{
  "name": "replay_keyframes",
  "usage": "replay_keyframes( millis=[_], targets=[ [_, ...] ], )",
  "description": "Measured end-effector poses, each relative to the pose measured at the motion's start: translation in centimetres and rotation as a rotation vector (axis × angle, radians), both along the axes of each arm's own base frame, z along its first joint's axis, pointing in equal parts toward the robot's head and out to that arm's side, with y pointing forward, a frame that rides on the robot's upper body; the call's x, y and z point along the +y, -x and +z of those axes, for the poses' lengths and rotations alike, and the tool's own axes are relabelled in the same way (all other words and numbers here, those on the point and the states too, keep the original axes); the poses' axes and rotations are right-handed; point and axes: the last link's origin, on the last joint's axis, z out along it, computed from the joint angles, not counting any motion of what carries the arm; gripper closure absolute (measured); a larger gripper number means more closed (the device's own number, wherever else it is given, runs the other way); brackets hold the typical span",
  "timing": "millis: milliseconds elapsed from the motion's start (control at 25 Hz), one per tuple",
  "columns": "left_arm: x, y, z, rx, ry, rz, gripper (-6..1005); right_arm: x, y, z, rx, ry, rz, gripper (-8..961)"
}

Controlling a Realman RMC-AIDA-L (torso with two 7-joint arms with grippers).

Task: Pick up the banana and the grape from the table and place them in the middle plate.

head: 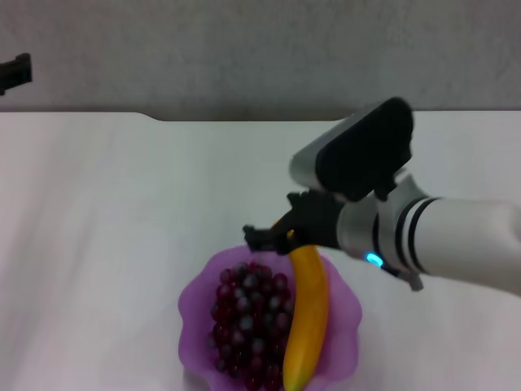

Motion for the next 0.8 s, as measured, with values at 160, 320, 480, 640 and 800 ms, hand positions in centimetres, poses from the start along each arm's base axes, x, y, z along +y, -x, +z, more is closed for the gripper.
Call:
replay_keyframes(
  millis=[160, 320, 480, 640, 800],
  targets=[
    [0.0, -0.5, -0.8, -0.004, 0.023, -0.015, 112, 0.8, -0.3, 1.4, 0.041, -0.06, -0.013, 79],
    [-0.1, -1.0, -1.6, -0.002, 0.047, -0.03, 113, 1.6, -1.4, 4.0, 0.103, -0.159, -0.052, 81],
    [-0.2, -1.5, -2.6, -0.004, 0.074, -0.046, 113, 2.3, -4.1, 7.3, 0.153, -0.288, -0.126, 82],
    [-0.3, -1.9, -3.2, -0.008, 0.09, -0.058, 114, 2.6, -7.6, 10.4, 0.196, -0.419, -0.206, 83],
    [-0.2, -2.0, -3.5, -0.02, 0.097, -0.062, 115, 2.6, -11.3, 12.7, 0.221, -0.531, -0.282, 84]
  ],
)
